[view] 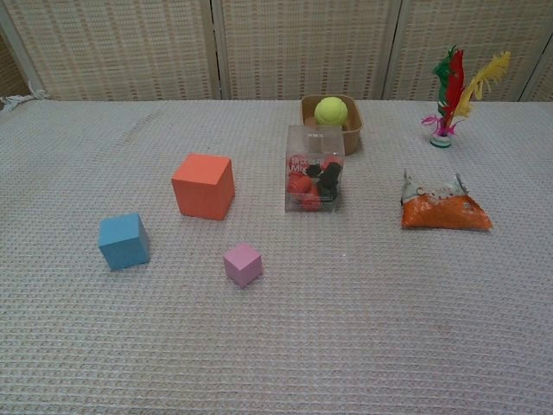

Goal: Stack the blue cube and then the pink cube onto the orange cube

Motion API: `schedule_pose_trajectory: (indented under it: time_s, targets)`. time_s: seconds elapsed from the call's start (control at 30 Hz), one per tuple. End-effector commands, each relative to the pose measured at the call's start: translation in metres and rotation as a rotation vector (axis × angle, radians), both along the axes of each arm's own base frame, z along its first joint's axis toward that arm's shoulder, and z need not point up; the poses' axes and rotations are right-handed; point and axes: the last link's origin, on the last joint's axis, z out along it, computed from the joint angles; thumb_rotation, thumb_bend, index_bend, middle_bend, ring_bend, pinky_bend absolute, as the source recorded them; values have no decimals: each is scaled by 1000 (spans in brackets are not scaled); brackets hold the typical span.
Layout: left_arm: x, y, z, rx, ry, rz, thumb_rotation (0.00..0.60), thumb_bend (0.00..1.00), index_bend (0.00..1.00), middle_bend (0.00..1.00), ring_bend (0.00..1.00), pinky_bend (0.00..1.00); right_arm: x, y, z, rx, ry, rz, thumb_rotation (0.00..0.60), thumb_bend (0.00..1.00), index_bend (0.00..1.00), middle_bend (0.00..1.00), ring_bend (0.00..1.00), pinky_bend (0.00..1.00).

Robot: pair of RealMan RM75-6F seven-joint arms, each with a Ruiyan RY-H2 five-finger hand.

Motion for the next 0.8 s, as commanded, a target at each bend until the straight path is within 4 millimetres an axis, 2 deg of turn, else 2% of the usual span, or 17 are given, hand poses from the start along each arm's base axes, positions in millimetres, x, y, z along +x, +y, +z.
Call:
schedule_pose_trajectory:
  time_s: [0.03,0.2,0.3,0.37,0.43,0.5,0.53,0.6,0.67,0.73,0.8]
  targets:
    - [0,0,-2,-10,5,7,600,350,17,0,0,163,0,0,-1,5,2,0,600,139,0,0,0,0]
    - [3,2,-16,-58,7,-1,600,350,18,0,0,202,0,0,0,0,-4,-5,600,139,0,0,0,0]
    - [12,5,-30,-99,7,-57,600,349,23,27,20,306,-1,0,1,-6,-2,-10,600,139,0,0,0,0]
    - [16,8,-39,-119,36,-91,600,349,29,101,99,397,-2,0,1,-5,0,-15,600,139,0,0,0,0]
    - [21,13,-49,-138,69,-108,600,350,42,229,255,543,-2,-1,1,-6,-1,-20,600,139,0,0,0,0]
    - [29,16,-60,-175,80,-118,600,351,61,423,461,725,-2,-2,2,-10,2,-21,600,139,0,0,0,0]
    - [32,16,-64,-195,80,-118,600,349,72,552,582,821,-2,-2,1,-10,3,-22,600,139,0,0,0,0]
    - [37,18,-75,-254,83,-101,600,345,86,714,730,930,-3,-2,1,-5,9,-24,600,139,0,0,0,0]
    - [42,22,-84,-291,80,-88,600,341,89,846,857,992,-3,-3,0,1,9,-26,600,139,0,0,0,0]
    - [48,27,-94,-313,69,-79,600,341,84,951,958,1000,-4,-3,1,4,5,-28,600,139,0,0,0,0]
    - [55,31,-103,-330,55,-74,600,341,84,995,996,1000,-3,-2,2,5,0,-26,600,139,0,0,0,0]
